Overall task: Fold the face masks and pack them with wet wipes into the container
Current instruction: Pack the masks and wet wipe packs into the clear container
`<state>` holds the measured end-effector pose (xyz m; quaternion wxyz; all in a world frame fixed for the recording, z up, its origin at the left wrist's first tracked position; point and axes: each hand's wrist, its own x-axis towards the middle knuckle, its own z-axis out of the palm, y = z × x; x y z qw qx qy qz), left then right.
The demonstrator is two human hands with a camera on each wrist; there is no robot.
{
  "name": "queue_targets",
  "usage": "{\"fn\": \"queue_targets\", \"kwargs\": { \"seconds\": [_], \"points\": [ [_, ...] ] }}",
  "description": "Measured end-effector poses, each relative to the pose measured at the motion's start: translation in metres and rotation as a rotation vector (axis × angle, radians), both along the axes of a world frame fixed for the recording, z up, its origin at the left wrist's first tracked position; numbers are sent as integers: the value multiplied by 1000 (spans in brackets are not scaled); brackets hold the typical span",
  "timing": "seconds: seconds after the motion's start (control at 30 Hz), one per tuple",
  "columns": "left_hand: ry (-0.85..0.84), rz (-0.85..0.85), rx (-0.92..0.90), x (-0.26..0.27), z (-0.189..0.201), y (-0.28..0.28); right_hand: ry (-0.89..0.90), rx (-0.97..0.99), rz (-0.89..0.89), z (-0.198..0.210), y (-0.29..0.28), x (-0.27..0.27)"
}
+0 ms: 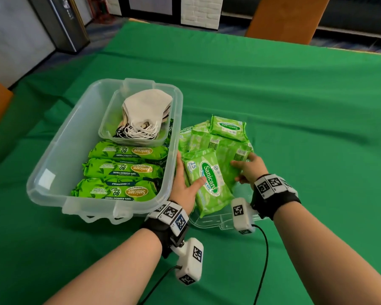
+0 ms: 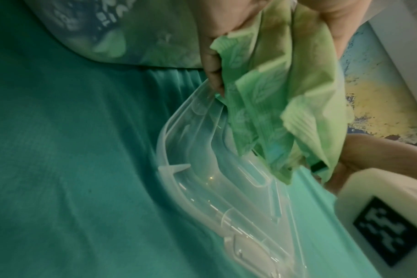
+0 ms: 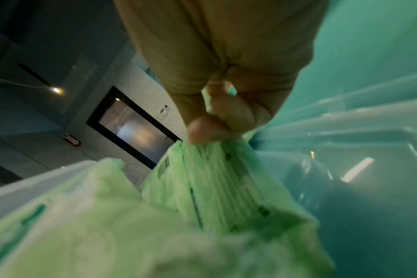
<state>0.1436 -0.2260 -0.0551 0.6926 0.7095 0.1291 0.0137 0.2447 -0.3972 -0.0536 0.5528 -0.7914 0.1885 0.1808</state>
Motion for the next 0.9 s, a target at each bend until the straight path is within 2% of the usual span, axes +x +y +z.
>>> {"fn": "queue_targets", "kwargs": {
  "seconds": [0.1,0.17,0.23,0.33,0.4,0.47,0.57,0.7,0.8,0.9],
  "points": [
    [-13,-25,29,1,4,-1,-200,160,-99,19,-13,-10],
    [-22,-65,-17,1,8,-3,-359,198,-77,32,-19,-21],
    [-19,-88,-12,3,11,-7,-437,285,-43,41,-21,-33],
    [-25,-95,-2,6,14,-8,-375,552,-19,47,-24,-48],
    [-28,-106,5,8,15,-8,-332,650,11,46,-28,-55],
    [-41,-122,7,8,16,-8,-338,626,43,43,-29,-61],
    [-35,-105,-56,6,15,-11,-379,473,110,38,-29,-66],
    [-39,-84,-131,7,11,-15,-357,457,178,34,-29,-70],
    [-11,-124,-145,6,6,-16,-303,466,217,40,-24,-73],
    [14,-134,-142,4,3,-15,-214,383,221,45,-20,-69]
  ]
}}
